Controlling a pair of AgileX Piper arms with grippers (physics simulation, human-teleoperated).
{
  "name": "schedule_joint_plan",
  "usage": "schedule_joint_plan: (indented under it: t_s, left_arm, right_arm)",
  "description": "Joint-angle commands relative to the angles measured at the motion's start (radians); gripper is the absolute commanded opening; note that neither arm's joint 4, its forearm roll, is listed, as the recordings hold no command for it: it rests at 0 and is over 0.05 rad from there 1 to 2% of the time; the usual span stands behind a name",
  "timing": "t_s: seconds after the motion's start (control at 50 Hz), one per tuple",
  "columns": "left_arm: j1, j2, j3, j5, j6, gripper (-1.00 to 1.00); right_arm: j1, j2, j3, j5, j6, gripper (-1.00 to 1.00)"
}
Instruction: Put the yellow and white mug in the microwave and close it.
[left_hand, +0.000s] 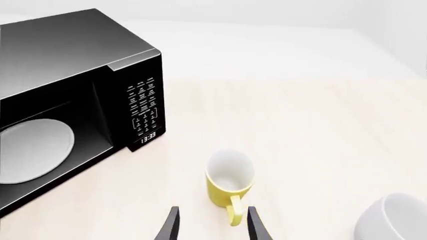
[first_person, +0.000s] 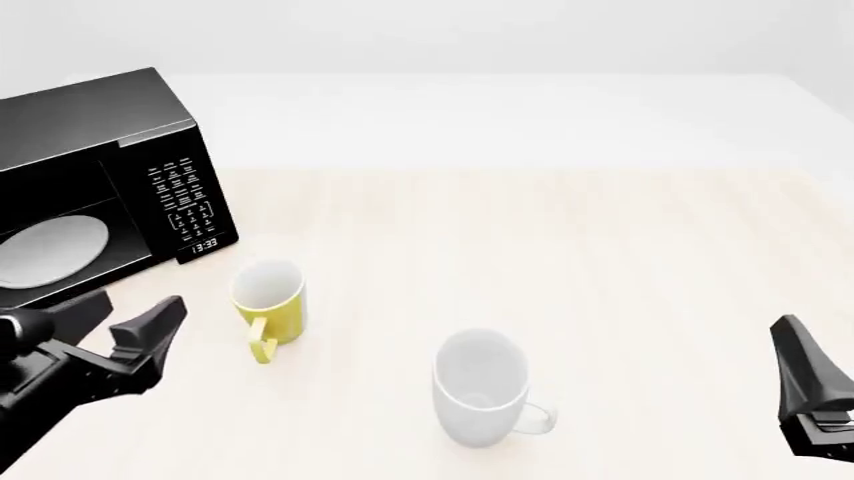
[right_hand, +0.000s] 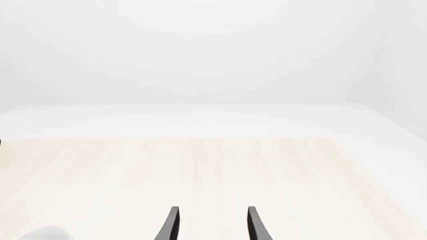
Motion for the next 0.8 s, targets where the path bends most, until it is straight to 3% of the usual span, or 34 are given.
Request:
schedule_joint_plan:
  t_s: [0.02,0.8]
  left_arm:
    - [-0.02,0.104,0.016,-0.064,-0.023,1.0]
    - [-0.083,0.372,0.044,-0.274,-0.106,1.0]
  right_arm:
    - [0.0,0.0,0.0,0.0,0.0,1.0]
    - [0.0,0.0,0.0,0.0,0.0,1.0]
